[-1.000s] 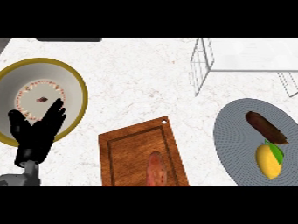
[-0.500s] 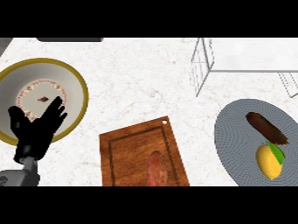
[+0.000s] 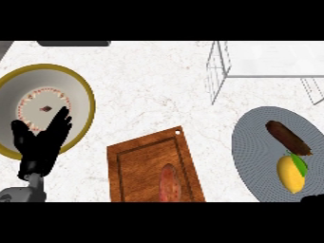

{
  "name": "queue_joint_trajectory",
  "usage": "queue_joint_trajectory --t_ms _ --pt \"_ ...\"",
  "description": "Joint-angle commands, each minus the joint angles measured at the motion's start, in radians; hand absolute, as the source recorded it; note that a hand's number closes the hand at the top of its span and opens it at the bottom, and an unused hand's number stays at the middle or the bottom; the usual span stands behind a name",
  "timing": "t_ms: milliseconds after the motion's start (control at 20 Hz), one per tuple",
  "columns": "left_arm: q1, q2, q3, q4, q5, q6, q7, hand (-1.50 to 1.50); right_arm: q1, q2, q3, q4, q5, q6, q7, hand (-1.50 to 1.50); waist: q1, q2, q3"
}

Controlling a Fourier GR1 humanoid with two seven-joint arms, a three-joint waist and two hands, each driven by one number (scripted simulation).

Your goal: Pick the lemon from the placemat and place it in the tiered shelf

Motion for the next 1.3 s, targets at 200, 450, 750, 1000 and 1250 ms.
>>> queue_joint_trajectory --t_ms 200,450,750,1000,1250 --pt "0.022 -0.011 0.011 0.050 -0.010 -0.010 0.029 0.00 -0.042 0.104 0.092 0.040 0.156 0.007 0.069 -1.50 -0.006 0.009 -0.010" --pt "0.029 -0.028 0.002 0.066 -0.013 -0.031 0.021 0.00 -0.085 0.171 0.111 0.114 0.215 0.009 0.073 -1.50 -0.004 0.010 -0.010" --pt "-0.012 0.004 0.041 0.051 -0.005 -0.044 0.066 0.00 -0.065 0.224 0.113 0.241 0.314 -0.017 -0.007 -1.50 -0.008 0.009 -0.009" --pt "-0.029 -0.054 0.016 0.036 -0.039 0.006 0.095 0.00 -0.082 0.238 0.083 0.228 0.352 0.021 0.009 -1.50 -0.011 0.009 -0.010" --pt "-0.042 -0.043 0.043 0.106 -0.050 -0.033 0.035 0.00 -0.175 0.293 0.055 0.357 0.371 0.007 -0.088 -1.50 -0.008 0.010 -0.010"
